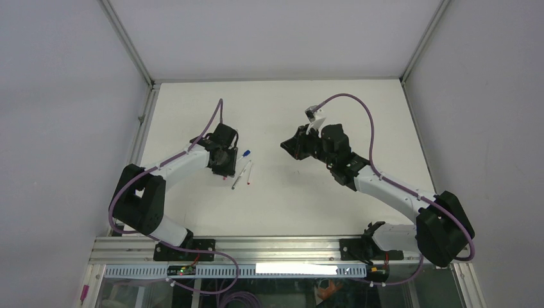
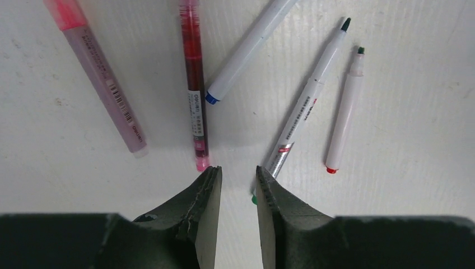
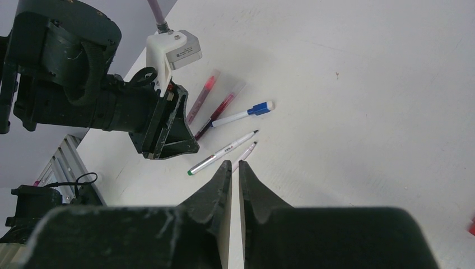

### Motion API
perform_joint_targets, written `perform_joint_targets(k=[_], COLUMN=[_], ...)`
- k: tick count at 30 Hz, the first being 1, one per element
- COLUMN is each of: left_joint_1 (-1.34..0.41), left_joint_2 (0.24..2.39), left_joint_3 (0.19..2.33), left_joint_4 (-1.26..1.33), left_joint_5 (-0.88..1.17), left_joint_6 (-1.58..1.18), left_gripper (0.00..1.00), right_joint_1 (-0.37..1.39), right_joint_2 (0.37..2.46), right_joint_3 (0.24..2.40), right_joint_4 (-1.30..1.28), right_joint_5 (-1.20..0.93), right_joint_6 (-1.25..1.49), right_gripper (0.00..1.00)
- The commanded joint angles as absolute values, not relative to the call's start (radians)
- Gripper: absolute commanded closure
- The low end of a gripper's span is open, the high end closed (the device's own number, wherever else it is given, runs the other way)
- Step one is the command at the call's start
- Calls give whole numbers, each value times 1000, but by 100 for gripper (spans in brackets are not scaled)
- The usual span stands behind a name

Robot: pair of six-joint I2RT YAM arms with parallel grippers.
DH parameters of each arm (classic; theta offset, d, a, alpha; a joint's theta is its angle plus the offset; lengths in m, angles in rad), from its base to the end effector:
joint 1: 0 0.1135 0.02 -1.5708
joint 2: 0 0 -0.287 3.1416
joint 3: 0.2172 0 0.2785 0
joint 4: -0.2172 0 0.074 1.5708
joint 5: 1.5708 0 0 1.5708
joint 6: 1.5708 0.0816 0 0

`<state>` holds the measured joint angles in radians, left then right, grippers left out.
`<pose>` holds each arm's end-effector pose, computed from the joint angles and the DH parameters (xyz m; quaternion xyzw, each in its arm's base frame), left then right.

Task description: Insert the pens into the pen caps

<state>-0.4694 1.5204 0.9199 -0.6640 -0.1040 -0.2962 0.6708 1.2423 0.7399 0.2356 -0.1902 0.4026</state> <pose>0.2809 -0.1330 0.1480 0.0775 0.9839 -0.0093 0.1605 0.2594 0.2255 0.2662 -0.1629 0.7765 0.3737 0.4805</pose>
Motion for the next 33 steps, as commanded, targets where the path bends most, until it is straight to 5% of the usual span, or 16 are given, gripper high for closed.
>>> perform_joint_targets(k=[1,11,33], left_joint_1=[-502,-670,-690], left_joint_2=[1458,1604,1772], left_joint_3=[967,1090,1125], left_joint_4=[-627,-582,-525], left_joint_5=[-2,45,77], left_joint_6=[-318,-368,-367], left_gripper=[70,72,75], right_joint_1=[666,665,655], right_joint_2=[1228,1224,1210], right_joint_3=[741,741,738], right_joint_4=[289,282,269], right_joint_5=[-202,-199,-190], right_joint_6=[412,409,398], right_gripper=[89,89,88])
